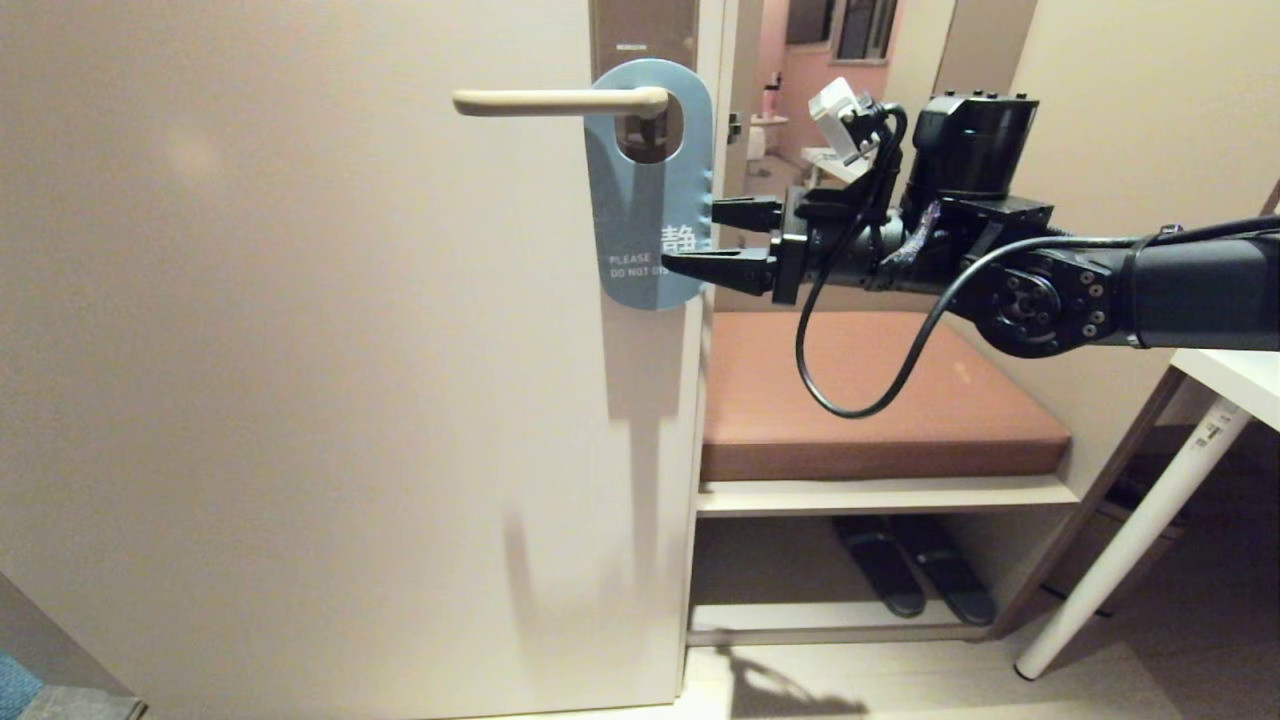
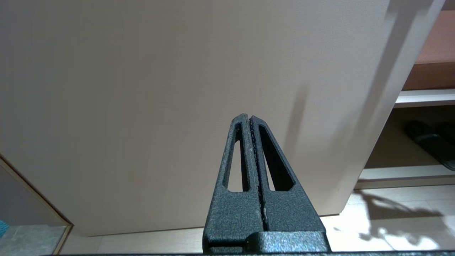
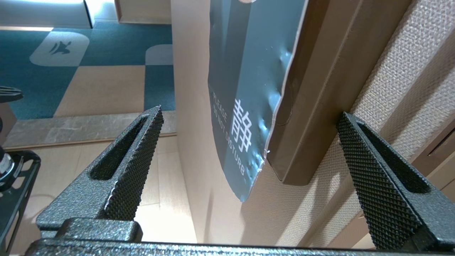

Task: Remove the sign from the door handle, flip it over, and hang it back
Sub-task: Take down the sign

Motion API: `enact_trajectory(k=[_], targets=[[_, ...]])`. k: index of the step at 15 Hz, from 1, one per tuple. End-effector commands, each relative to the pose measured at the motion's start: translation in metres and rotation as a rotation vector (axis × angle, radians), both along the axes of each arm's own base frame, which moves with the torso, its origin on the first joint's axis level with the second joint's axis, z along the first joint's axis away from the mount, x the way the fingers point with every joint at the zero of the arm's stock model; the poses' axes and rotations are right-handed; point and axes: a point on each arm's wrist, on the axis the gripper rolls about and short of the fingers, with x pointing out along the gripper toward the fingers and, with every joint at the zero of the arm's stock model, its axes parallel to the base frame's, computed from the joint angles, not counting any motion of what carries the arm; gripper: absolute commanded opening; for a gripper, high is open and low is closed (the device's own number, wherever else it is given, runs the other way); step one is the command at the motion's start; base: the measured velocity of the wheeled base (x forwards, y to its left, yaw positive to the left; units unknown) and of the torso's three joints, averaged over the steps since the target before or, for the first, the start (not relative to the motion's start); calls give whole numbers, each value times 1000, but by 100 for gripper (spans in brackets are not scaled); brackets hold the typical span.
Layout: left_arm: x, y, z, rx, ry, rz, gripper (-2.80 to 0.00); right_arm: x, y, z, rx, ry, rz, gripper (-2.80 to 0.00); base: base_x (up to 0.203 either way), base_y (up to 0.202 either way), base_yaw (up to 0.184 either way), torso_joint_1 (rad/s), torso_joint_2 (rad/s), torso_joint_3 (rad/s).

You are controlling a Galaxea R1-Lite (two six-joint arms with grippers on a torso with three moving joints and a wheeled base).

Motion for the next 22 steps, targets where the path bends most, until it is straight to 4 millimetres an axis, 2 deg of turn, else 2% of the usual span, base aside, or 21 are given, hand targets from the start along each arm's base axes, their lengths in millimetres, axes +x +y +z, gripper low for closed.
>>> enact_trajectory(k=[1, 6, 12, 22], targets=[[0, 0, 0, 0, 2, 1, -280, -5, 5, 4, 4, -12, 26, 0, 0, 0, 0, 0, 0, 0], [0, 0, 0, 0, 2, 1, -280, -14, 10, 8, 6, -18, 45, 0, 0, 0, 0, 0, 0, 0], [0, 0, 0, 0, 2, 1, -280, -26, 5, 8, -3, -5, 46, 0, 0, 0, 0, 0, 0, 0], [0, 0, 0, 0, 1, 1, -280, -29, 7, 10, -3, -13, 54, 0, 0, 0, 0, 0, 0, 0]])
